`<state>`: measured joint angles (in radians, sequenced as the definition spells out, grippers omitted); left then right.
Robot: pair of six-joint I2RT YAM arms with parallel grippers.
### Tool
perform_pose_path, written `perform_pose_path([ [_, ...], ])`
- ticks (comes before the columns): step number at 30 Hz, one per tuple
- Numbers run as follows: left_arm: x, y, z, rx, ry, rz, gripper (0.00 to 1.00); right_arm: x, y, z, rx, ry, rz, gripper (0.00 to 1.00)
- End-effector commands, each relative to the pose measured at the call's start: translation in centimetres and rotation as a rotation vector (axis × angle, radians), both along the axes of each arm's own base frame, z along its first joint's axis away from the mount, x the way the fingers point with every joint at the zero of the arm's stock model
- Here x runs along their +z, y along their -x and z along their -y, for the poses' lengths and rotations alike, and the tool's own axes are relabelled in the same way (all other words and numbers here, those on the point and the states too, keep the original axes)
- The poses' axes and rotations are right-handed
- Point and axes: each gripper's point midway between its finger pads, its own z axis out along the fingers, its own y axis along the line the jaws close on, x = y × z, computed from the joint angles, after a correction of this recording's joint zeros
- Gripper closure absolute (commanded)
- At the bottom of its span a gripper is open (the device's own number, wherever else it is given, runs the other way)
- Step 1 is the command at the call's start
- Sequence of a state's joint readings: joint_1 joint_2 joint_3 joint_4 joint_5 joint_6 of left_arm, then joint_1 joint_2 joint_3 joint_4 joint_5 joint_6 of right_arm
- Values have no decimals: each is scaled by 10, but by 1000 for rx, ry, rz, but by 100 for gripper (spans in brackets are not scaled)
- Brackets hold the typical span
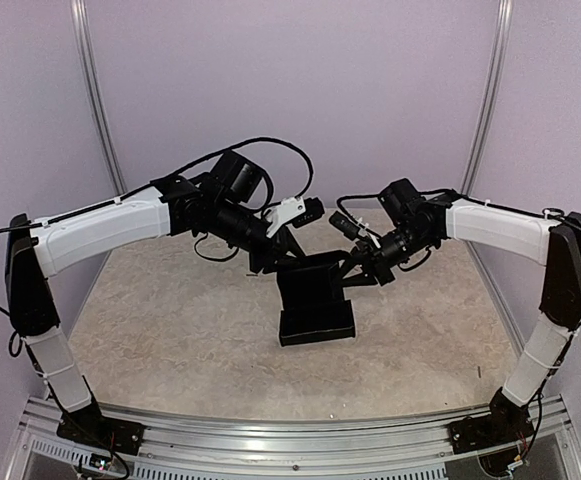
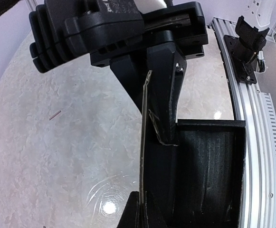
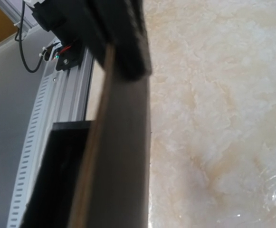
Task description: Fold the paper box
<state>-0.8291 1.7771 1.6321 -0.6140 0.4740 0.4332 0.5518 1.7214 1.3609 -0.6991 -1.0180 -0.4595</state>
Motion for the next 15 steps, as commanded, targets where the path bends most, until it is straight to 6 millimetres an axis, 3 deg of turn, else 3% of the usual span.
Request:
perform_pose_path([
  [1, -2, -1, 4, 7, -15, 33, 100, 15, 8, 1, 53, -26, -4, 83],
  [4, 0, 11, 1, -38, -12, 3, 100, 33, 9, 23, 133, -21, 91, 70],
  [9, 7, 28, -4, -87, 6, -32, 100, 48, -6, 63, 136, 35, 119, 65],
  [15, 18, 32, -4, -98, 32, -24, 100, 50, -47, 57, -21, 39, 178, 68],
])
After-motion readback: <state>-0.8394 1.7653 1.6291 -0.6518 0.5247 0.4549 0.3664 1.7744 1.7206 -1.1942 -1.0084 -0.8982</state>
